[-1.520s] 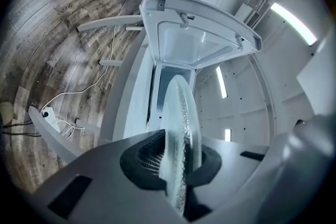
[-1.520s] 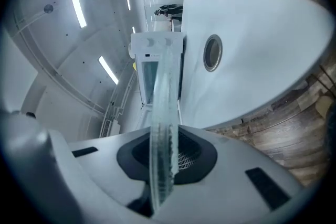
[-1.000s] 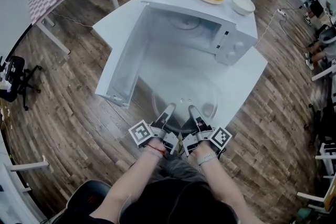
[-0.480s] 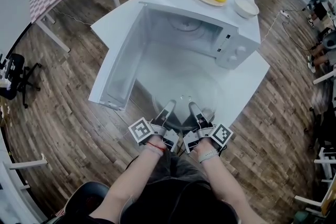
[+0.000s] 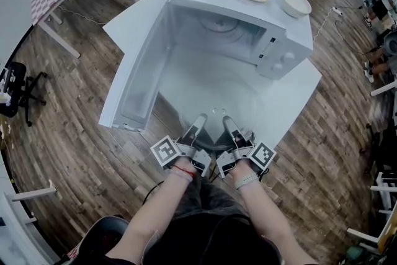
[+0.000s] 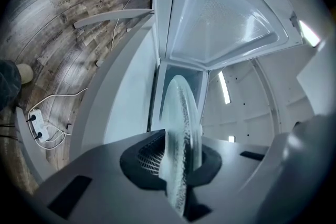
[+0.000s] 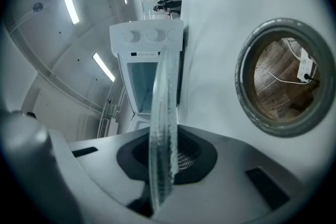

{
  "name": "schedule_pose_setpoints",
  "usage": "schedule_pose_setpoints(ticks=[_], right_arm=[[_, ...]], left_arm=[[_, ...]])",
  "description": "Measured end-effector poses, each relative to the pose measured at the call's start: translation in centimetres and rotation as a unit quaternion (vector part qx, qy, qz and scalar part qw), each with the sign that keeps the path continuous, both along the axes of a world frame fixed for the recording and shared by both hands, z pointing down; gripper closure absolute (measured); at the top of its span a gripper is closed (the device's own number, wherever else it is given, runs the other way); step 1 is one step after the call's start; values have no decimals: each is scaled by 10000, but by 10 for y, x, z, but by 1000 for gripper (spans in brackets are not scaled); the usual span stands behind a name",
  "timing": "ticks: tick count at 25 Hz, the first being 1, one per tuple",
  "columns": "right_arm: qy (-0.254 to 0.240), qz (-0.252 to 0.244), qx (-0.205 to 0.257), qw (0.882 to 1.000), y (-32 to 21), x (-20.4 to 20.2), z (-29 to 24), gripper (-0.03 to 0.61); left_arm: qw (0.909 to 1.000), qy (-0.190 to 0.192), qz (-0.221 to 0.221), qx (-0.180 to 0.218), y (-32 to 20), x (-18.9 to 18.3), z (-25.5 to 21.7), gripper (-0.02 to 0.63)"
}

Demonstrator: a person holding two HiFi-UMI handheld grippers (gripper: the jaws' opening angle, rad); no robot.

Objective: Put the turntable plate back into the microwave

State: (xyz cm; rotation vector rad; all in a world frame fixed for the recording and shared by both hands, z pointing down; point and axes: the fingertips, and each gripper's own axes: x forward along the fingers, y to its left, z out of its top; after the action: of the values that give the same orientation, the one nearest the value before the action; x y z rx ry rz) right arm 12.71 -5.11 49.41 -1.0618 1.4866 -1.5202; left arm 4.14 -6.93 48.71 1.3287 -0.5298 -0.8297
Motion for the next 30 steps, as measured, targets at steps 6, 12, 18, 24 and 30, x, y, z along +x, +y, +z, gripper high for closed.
schedule_pose_setpoints(ticks=[6, 12, 18, 24, 30], right_arm=[[-4, -1, -16, 10000, -17, -1, 1, 537], [-17, -2, 27, 10000, -36, 2, 1, 537], [9, 27, 43, 10000, -61, 7, 0, 536], [-1, 30, 40, 10000, -80, 9, 0, 536], [-15, 30, 37, 10000, -91, 10, 1, 537]], left_arm=[[10000, -17, -17, 32, -18, 0, -1, 578], [10000, 33, -18, 37, -37, 2, -2, 578], [10000, -23, 5, 54, -62, 6, 0, 578], [10000, 28, 17, 32, -81, 9, 0, 578], [10000, -9, -6, 27, -92, 10, 2, 578]])
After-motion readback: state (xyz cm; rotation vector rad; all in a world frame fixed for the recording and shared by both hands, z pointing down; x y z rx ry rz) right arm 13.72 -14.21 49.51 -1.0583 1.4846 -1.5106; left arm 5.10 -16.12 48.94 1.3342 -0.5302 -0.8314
